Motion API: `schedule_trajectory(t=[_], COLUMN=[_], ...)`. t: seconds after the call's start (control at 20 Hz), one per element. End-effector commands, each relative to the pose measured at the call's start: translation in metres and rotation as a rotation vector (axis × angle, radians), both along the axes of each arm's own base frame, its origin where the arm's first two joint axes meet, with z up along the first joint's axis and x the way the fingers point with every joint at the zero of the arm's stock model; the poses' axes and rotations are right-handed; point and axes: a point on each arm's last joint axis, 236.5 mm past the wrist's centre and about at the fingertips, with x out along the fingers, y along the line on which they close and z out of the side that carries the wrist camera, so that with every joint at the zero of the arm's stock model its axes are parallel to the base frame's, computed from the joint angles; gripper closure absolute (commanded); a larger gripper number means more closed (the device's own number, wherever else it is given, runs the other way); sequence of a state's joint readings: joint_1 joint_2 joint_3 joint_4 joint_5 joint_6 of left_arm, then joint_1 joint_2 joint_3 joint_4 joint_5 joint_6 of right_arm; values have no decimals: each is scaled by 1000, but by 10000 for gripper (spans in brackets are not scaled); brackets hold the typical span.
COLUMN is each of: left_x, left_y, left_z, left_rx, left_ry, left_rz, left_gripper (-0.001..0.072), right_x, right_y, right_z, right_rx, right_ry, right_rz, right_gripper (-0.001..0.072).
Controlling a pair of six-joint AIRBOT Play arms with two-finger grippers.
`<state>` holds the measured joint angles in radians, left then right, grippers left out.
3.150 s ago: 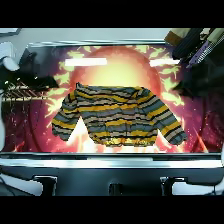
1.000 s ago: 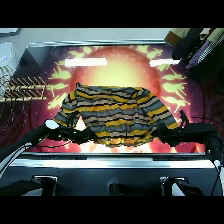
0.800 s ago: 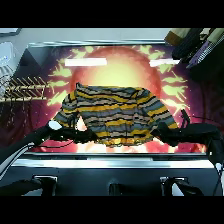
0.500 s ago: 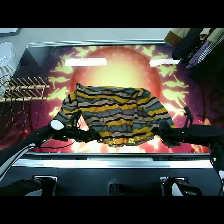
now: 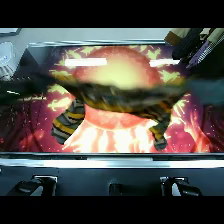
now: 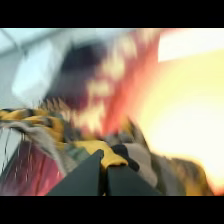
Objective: Fold the clothes and pants, and hang the long-sleeved shirts on hangers.
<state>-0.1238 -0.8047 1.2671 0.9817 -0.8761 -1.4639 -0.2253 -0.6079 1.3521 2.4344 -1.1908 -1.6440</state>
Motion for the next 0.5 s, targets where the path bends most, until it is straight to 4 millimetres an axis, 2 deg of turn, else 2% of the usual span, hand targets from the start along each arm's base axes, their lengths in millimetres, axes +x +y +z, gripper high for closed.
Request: schedule_trajectory(t=[0.0, 0.05, 0.1, 0.2, 0.25, 0.3, 0.35, 0.45], left_x=[-91, -115, -139, -164, -163, -152, -136, -93], left_y=[87, 101, 111, 122, 124, 126, 126, 127], left_z=[179, 207, 230, 251, 250, 239, 223, 179], left_rx=[74, 70, 68, 50, 41, 53, 69, 120], left_ry=[-466, -537, -601, -659, -648, -597, -526, -351], left_rz=[303, 370, 425, 489, 504, 506, 496, 458], left_gripper=[688, 688, 688, 688, 688, 688, 688, 688], right_x=[-81, -102, -119, -137, -134, -123, -106, -52], right_y=[-9, -15, -22, -37, -46, -55, -62, -77], right_z=[160, 188, 207, 231, 232, 228, 219, 183], right_rx=[-11, -5, 9, 42, 61, 73, 74, 87], right_ry=[-459, -546, -606, -679, -676, -641, -584, -392], right_rz=[-154, -204, -251, -333, -368, -398, -419, -442], right_gripper=[682, 682, 682, 682, 683, 683, 683, 683])
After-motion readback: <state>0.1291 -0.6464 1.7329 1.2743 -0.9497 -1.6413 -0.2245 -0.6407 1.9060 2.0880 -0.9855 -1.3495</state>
